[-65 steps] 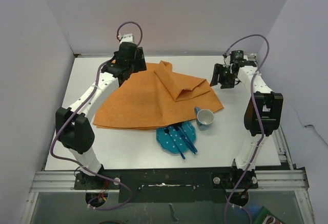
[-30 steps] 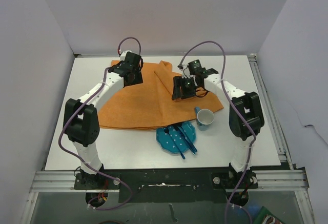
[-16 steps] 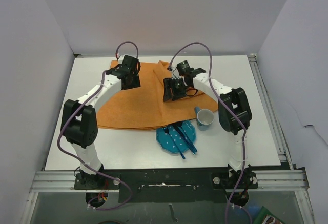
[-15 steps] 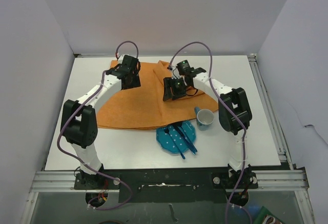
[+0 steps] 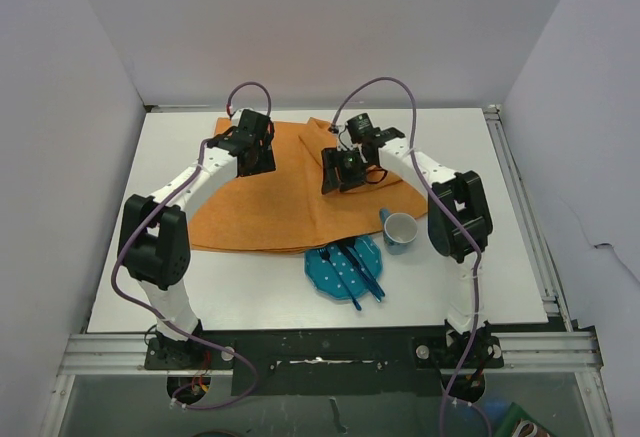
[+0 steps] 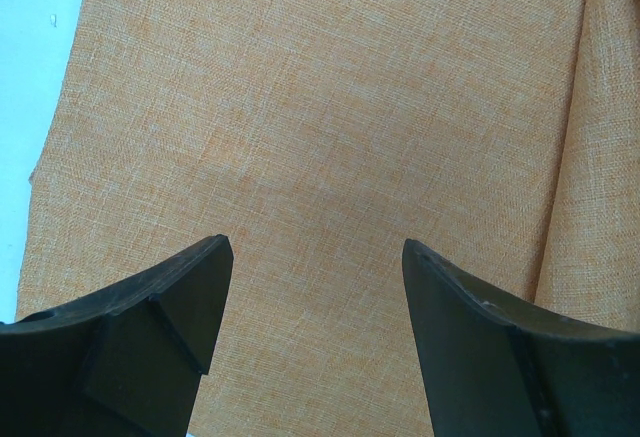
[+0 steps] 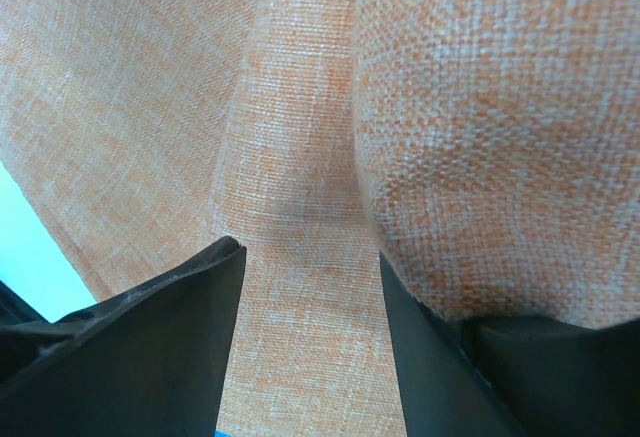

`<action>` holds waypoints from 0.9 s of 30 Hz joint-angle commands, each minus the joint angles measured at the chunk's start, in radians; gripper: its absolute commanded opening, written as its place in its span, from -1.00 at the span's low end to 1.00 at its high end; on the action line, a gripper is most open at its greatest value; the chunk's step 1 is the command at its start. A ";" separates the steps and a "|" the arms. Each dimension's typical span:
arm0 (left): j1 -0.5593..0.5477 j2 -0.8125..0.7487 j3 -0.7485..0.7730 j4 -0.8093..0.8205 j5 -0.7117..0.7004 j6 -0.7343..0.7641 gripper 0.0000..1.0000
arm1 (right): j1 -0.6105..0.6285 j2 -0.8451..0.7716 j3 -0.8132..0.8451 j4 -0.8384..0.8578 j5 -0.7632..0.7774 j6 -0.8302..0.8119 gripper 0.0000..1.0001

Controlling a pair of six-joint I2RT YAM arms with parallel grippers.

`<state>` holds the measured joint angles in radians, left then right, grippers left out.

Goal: Set the dinner table for one person

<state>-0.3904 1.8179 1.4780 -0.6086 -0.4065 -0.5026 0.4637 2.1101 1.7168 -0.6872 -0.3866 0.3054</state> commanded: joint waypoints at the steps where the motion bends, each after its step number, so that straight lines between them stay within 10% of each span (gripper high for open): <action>1: 0.007 -0.035 0.008 0.047 0.007 0.007 0.40 | -0.022 -0.034 0.063 -0.021 0.056 -0.039 0.14; 19: 0.010 -0.024 0.008 0.043 0.022 0.004 0.41 | -0.084 0.069 0.153 -0.014 0.049 -0.087 -0.02; 27: 0.010 -0.023 0.008 0.043 0.026 0.004 0.41 | -0.083 0.077 0.170 -0.020 0.051 -0.087 -1.00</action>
<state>-0.3885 1.8179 1.4780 -0.6056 -0.3878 -0.5030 0.3763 2.2135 1.8317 -0.7319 -0.3332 0.2291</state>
